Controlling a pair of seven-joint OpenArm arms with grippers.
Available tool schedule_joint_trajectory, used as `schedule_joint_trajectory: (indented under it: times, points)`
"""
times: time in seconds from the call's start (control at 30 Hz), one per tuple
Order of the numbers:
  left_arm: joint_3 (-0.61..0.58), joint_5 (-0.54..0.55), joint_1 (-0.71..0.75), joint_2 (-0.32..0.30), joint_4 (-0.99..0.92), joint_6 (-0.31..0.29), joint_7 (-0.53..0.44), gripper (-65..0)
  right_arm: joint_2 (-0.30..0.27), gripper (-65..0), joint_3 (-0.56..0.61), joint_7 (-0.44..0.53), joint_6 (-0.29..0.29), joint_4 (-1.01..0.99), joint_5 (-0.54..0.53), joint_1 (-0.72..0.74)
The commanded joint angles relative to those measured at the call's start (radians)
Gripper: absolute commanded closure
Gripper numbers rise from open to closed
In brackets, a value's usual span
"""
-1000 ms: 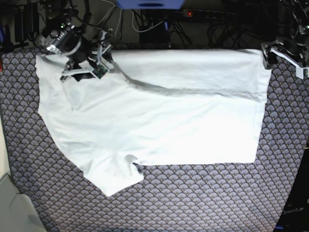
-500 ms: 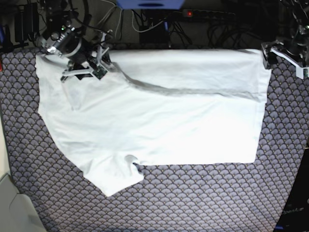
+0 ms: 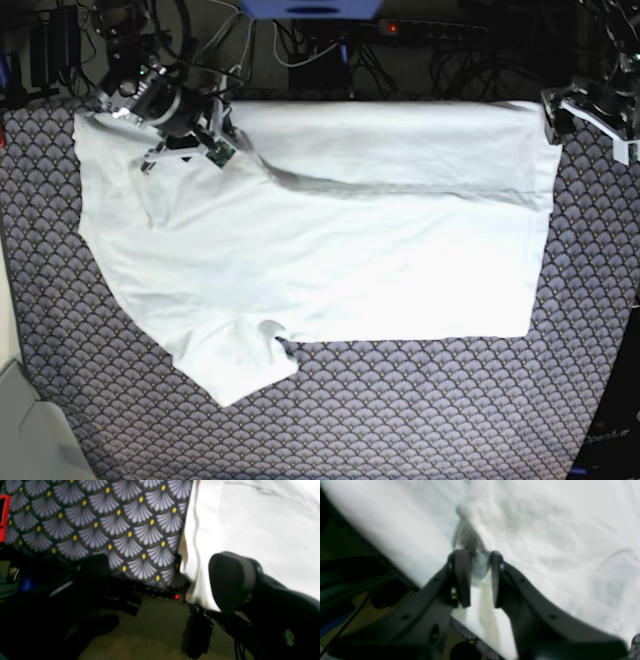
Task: Fold the T-shirt properly
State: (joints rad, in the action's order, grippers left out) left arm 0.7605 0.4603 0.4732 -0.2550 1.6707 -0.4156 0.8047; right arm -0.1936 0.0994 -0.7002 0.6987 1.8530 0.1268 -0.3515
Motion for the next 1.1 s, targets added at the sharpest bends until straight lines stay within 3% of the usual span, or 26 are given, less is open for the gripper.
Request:
schedule_joint_trajectory:
  times: [0.0, 0.07, 0.3, 0.63, 0.73, 0.87, 1.07]
  points:
    - [0.009, 0.008, 0.003, -0.016, 0.013, -0.002, -0.015, -65.0, -0.005, -6.0, -0.002, 0.017, -0.001, 0.015, -0.008, 0.019]
    - [0.009, 0.008, 0.005, -0.016, 0.013, -0.002, -0.015, -65.0, -0.005, -0.2, -0.005, 0.017, -0.001, 0.009, -0.006, 0.025]
    - [0.009, 0.008, 0.008, -0.014, 0.015, -0.002, -0.015, -65.0, 0.001, -1.5, 0.004, 0.017, -0.001, 0.009, 0.098, 0.078]
    - [0.009, 0.012, 0.008, -0.014, 0.019, -0.002, -0.015, -65.0, -0.002, -1.5, 0.194, 0.014, -0.001, 0.007, 0.363, 0.274]
    - [0.009, 0.015, 0.008, -0.014, 0.021, -0.002, -0.015, -65.0, 0.004, -1.5, 0.282, -0.026, -0.001, -0.039, 0.459, 0.34]
    - [0.007, 0.016, 0.008, -0.011, 0.022, -0.002, -0.015, -65.0, -0.002, -1.5, 0.383, -0.062, -0.001, -0.125, 0.468, 0.429]
    - [0.007, 0.013, 0.008, 0.004, 0.022, -0.002, -0.015, -65.0, -0.004, -1.9, 0.4, -0.063, -0.001, -0.217, 0.468, 0.503]
